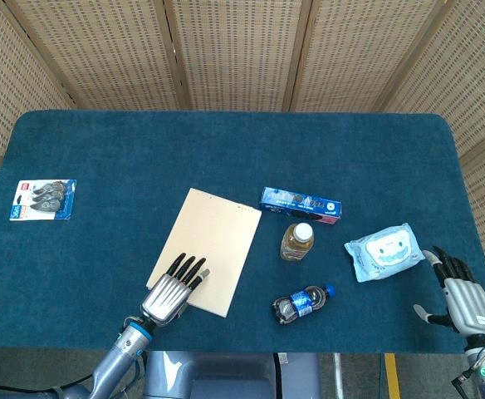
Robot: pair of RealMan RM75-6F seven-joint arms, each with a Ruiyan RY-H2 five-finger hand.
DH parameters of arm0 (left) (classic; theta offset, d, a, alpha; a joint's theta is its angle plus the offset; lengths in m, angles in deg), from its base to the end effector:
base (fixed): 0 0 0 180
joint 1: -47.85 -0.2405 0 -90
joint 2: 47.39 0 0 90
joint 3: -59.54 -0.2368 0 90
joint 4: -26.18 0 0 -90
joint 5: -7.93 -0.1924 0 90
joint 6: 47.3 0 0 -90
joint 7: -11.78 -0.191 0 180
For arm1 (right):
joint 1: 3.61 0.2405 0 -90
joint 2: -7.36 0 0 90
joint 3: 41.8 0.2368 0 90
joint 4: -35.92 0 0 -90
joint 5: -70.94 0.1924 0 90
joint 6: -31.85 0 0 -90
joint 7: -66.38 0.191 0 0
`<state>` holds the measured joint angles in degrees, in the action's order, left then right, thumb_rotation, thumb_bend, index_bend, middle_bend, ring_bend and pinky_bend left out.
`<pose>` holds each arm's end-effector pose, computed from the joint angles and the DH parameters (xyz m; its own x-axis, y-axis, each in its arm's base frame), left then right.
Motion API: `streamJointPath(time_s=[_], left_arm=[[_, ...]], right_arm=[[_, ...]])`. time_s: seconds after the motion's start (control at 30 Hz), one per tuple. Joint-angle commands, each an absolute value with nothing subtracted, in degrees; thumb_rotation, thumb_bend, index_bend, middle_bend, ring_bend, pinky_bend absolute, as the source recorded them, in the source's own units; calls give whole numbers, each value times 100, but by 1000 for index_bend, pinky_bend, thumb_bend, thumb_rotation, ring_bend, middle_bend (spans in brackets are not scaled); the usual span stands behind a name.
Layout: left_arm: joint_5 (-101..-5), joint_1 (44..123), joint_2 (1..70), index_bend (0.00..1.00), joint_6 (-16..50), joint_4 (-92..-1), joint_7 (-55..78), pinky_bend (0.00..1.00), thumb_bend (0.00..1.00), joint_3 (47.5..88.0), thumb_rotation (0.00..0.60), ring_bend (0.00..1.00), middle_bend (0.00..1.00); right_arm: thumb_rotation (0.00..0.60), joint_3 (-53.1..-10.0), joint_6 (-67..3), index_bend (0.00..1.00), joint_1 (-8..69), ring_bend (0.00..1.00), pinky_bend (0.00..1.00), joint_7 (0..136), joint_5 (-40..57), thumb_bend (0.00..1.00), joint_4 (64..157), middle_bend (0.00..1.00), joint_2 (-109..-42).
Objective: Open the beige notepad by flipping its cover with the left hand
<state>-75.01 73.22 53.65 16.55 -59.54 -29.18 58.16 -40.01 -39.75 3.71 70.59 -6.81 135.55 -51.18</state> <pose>-0.1287 0.2420 -0.0859 0.6592 0.1588 0.7350 0.6763 -0.5525 -0.4872 -0.3024 -0.2254 0.1486 0.2595 -0.2323 0.9374 -0.9511 0.1066 0.2898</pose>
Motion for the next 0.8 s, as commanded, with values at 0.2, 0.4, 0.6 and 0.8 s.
streamJointPath(time_s=[0.2,0.4,0.6,0.8], left_arm=[[-7444,7370,5409,108,1641,-5900,-2951,0,394,5866,600,0,0],[-7367,7405,5463,108,1618,-5810,-3017,0,400,5907,600,0,0],[-7350,7429,5517,114,1645,-5717,-3035,0,423,5937,600,0,0],[-7358,7465,5578,125,1688,-5610,-3009,0,493,5987,600,0,0]], right_arm=[[600,-4002,-3974,0,371,0,0,7073,-686,260,13555,0,-5115],[600,-4001,-3974,0,369,0,0,7083,-683,260,13554,0,-5112],[600,-4002,-3968,0,371,0,0,7090,-685,260,13554,0,-5108],[600,-4002,-3958,0,373,0,0,7108,-681,260,13558,0,-5103]])
